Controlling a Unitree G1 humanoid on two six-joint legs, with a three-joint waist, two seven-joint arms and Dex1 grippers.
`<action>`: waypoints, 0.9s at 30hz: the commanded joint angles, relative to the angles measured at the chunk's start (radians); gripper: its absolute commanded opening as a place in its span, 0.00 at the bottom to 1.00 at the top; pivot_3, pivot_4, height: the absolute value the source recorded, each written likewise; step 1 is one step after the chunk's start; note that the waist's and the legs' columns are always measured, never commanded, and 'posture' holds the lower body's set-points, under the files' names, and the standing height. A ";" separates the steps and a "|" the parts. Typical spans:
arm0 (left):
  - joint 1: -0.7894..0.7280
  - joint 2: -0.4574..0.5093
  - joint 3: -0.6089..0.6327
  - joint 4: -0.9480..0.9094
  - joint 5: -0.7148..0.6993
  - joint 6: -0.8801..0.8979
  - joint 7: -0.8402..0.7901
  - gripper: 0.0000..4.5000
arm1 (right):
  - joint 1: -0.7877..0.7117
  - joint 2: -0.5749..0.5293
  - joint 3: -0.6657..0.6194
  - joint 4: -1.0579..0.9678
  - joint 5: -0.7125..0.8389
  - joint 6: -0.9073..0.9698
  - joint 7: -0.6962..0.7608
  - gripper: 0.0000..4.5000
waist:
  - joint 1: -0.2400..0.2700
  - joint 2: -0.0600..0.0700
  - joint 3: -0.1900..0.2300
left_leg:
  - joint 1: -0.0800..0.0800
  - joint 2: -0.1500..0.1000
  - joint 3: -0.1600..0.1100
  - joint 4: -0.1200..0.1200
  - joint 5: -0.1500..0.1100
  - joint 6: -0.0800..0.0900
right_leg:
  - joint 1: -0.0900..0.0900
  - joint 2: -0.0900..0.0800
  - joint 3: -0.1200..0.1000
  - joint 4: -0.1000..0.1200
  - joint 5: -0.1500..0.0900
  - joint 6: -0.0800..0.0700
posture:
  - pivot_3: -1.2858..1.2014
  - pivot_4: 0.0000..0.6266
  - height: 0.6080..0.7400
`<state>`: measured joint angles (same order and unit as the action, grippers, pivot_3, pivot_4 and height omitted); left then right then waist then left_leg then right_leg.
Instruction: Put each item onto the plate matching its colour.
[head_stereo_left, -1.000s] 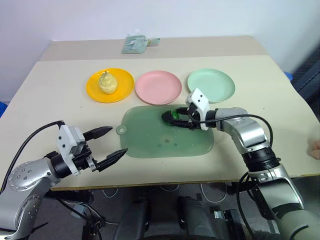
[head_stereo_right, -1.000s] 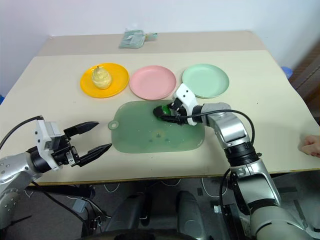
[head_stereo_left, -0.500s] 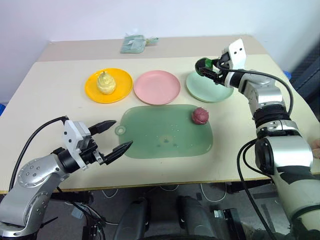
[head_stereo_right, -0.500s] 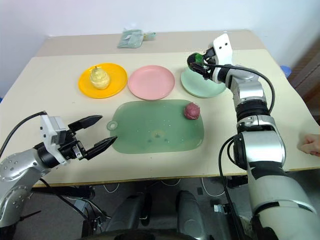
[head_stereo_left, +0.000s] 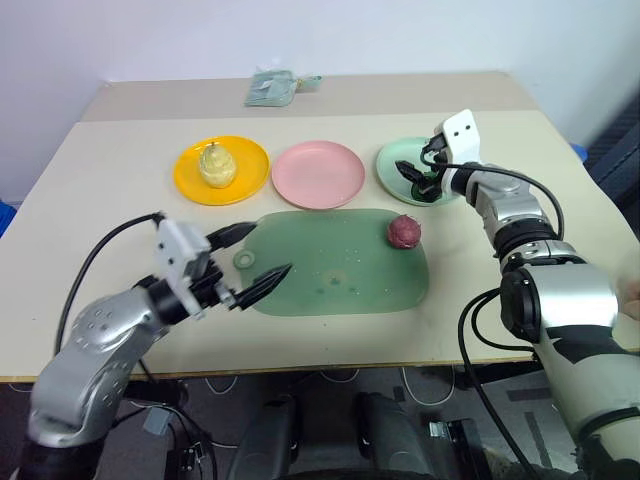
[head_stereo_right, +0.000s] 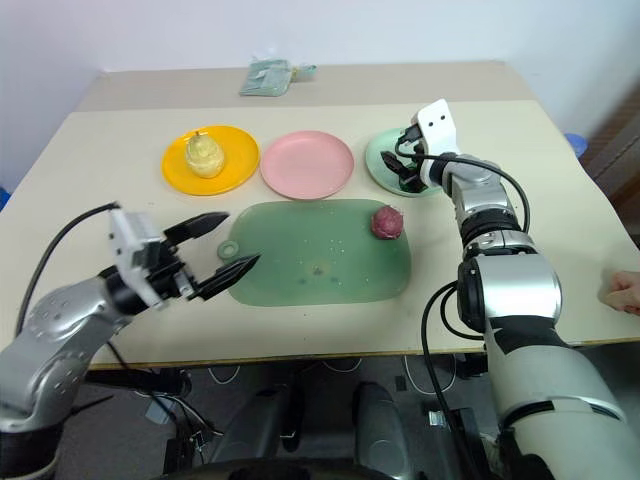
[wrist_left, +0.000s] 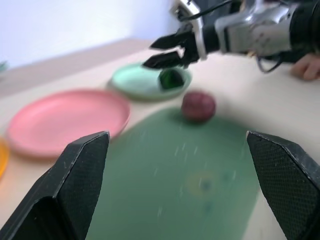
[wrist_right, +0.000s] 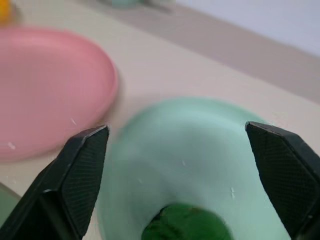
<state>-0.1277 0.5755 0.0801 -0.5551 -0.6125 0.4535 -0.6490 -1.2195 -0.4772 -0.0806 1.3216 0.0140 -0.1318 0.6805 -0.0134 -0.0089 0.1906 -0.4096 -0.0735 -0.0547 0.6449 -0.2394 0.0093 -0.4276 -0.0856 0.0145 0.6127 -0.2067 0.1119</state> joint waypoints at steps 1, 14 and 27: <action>-0.062 -0.020 -0.074 0.048 0.041 0.007 -0.008 1.00 | -0.004 -0.070 -0.052 -0.121 0.072 0.032 0.167 0.99 | -0.003 0.000 0.000 | 0.000 0.000 0.000 0.000 0.000 0.000 | 0.000 0.000 0.000 0.000 0.000 0.000 | 0.52 0.24 1.00; 0.193 0.177 0.207 -0.030 -0.134 -0.034 -0.322 1.00 | 0.557 -0.162 -0.073 -1.067 0.298 0.607 0.292 0.99 | -0.006 0.005 0.001 | 0.000 0.002 0.002 -0.002 0.000 0.000 | -0.004 -0.002 0.003 0.001 -0.002 -0.004 | 0.52 0.24 1.00; 0.319 0.223 0.320 -0.169 -0.254 0.039 -0.271 1.00 | 0.555 -0.105 0.006 -0.872 0.274 0.623 0.293 0.99 | 0.001 0.004 0.000 | 0.000 0.002 0.001 0.000 -0.001 0.001 | -0.001 -0.004 0.002 -0.001 -0.004 -0.006 | 0.52 0.24 1.00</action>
<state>0.1878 0.7962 0.3719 -0.6852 -0.8419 0.4853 -0.9424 -0.6366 -0.5844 -0.0735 0.4245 0.2944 0.5186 0.9663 -0.0122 -0.0049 0.1908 -0.4098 -0.0716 -0.0536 0.6453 -0.2404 0.0106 -0.4283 -0.0895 0.0163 0.6120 -0.2102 0.1061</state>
